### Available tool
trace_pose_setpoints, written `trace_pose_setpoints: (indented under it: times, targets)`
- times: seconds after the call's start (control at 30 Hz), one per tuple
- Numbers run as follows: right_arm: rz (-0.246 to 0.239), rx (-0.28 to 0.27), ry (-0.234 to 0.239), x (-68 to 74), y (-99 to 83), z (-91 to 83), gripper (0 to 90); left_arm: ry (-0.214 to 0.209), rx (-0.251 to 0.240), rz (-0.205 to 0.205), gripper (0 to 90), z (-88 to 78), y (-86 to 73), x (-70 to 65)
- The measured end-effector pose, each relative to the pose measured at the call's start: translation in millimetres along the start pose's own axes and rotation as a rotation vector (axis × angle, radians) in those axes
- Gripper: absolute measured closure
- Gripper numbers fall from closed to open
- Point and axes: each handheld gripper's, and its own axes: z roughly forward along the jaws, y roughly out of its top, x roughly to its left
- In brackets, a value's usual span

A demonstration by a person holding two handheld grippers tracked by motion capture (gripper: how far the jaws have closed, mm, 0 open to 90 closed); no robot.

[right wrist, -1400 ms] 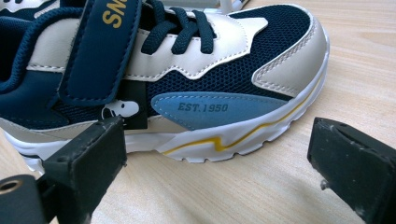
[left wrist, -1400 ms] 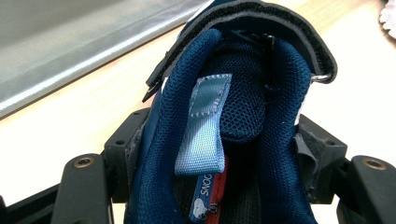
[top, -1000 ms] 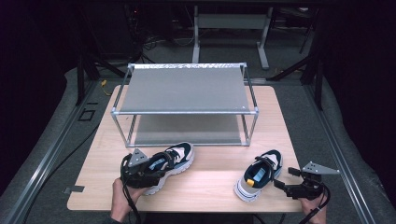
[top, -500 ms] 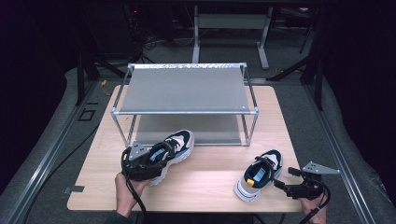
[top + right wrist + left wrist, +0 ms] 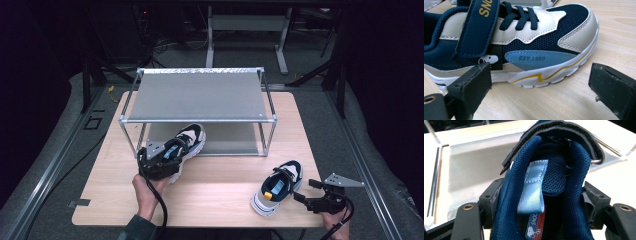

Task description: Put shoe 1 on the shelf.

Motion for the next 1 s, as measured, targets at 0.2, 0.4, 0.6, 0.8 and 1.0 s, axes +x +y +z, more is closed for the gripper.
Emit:
trace_pose_setpoints:
  times: [0.2, 0.4, 0.6, 0.8, 1.0]
  targets:
    - [0.003, 0.001, -0.001, 0.0, 0.1, 0.2, 4.1, 0.047, -0.014, -0.058, 30.1, 15.1, 1.0, 5.5]
    - [0.003, 0.004, -0.005, 0.0, 0.2, 0.5, 4.2, 0.083, 0.012, -0.074, 30.0, 31.6, 4.3, 6.0]
    - [0.003, 0.008, -0.006, 0.0, 0.3, 0.7, 4.5, 0.113, 0.046, -0.096, 29.6, 49.2, 9.3, 7.4]
    - [0.003, 0.007, -0.005, 0.1, 0.3, 0.6, 4.6, 0.137, 0.123, -0.115, 25.8, 78.2, 15.0, 11.3]
    - [0.004, 0.000, 0.000, 0.2, 0.0, 0.1, 4.6, 0.145, 0.089, -0.127, 14.2, 78.6, 15.4, 12.2]
